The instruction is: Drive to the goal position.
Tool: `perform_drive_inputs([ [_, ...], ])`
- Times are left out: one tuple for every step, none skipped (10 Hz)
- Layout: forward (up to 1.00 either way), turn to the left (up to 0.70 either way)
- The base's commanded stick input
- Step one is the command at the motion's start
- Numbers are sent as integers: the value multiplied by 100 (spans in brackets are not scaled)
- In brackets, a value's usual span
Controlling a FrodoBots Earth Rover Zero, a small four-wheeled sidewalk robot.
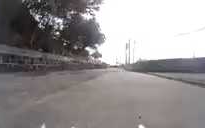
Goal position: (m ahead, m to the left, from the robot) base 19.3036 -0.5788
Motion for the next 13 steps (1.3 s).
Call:
perform_drive_inputs([
  [70,0],
  [70,0],
  [70,0],
  [70,0],
  [70,0],
  [70,0],
  [70,0],
  [70,0],
  [70,0],
  [70,0],
  [70,0],
  [70,0],
  [70,0],
])
